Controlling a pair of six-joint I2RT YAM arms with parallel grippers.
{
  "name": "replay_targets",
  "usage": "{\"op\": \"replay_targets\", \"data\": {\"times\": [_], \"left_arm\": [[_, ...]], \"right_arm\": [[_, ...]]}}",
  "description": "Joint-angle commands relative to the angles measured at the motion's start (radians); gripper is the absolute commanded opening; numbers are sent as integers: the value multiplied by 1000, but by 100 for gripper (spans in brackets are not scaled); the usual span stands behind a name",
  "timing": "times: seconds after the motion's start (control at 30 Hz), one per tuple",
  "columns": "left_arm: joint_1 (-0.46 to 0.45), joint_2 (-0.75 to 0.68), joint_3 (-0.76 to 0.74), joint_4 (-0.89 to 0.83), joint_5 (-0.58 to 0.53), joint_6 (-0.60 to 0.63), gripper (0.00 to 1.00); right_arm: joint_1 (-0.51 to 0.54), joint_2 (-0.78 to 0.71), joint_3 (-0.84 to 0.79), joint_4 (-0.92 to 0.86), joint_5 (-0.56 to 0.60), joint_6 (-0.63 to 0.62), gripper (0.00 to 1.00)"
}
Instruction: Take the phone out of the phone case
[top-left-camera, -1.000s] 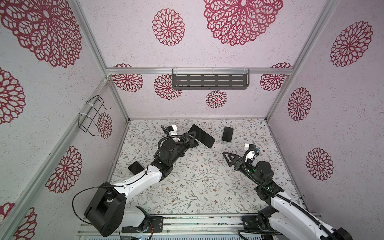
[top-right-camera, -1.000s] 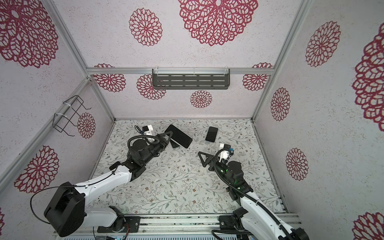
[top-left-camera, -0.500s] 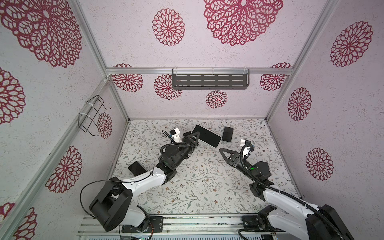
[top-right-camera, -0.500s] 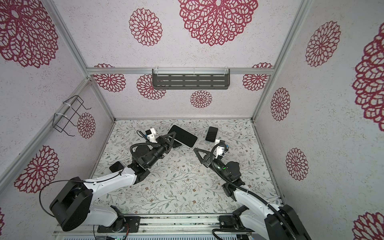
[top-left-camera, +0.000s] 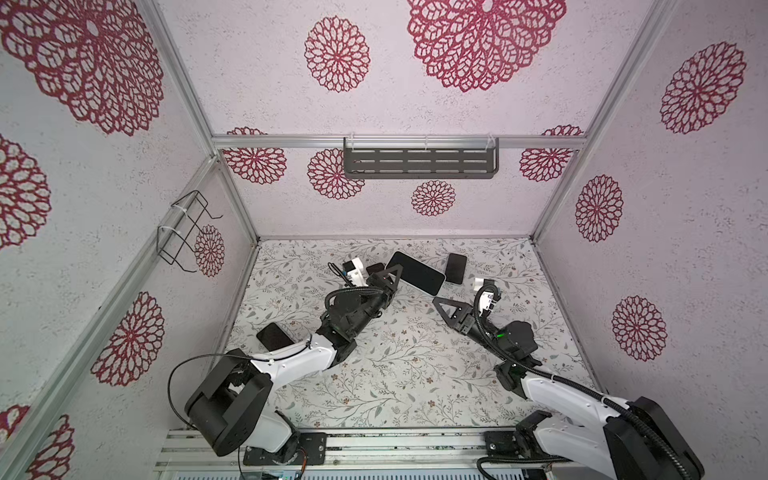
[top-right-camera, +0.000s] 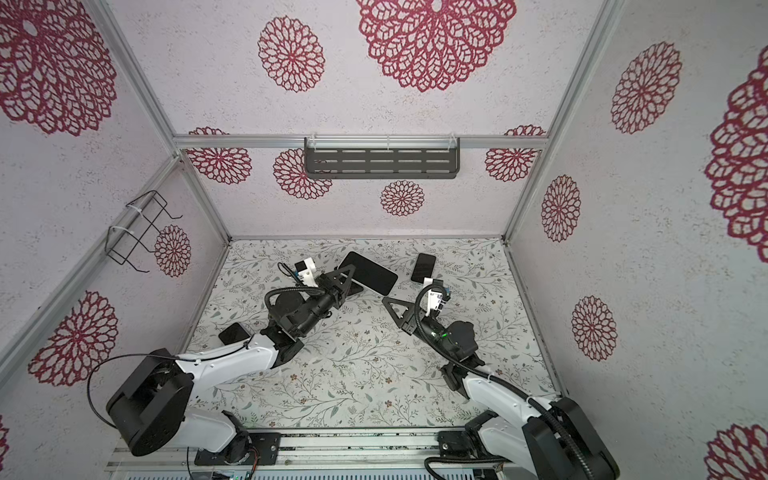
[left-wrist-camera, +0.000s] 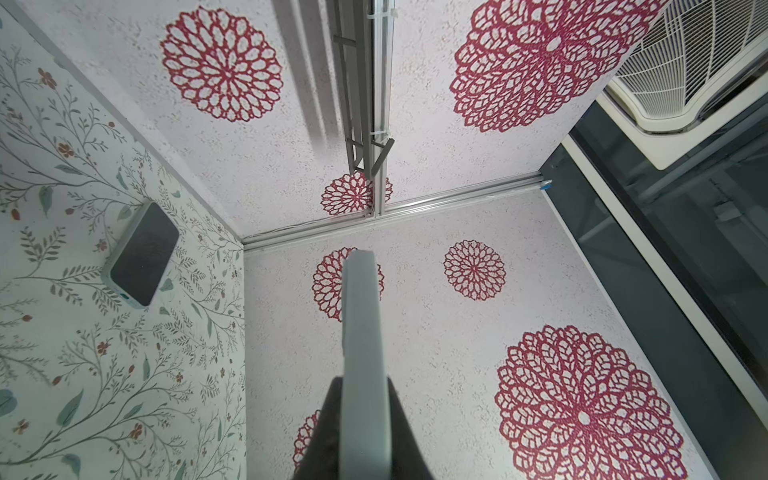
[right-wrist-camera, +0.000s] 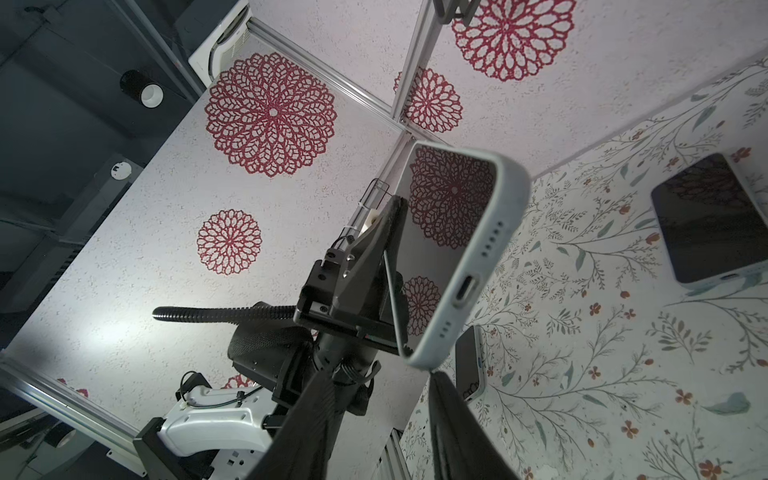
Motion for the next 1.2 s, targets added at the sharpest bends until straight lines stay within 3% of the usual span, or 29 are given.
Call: {"op": "replay_targets", "data": {"times": [0.0, 0.23, 0.9, 1.17], "left_arm": [[-8, -8, 35, 98, -1, -10, 0], [-13, 1, 38, 105, 11, -8, 0], [-19, -6, 41, 105, 27, -4, 0], [-20, -8, 41, 102, 30, -4, 0]], "right_arm": [[8, -2, 43, 82, -15, -2, 36], [12, 10, 57, 82, -20, -7, 31], [10, 56, 86, 80, -14, -13, 28], [10, 56, 82, 83, -10, -11, 19]]}}
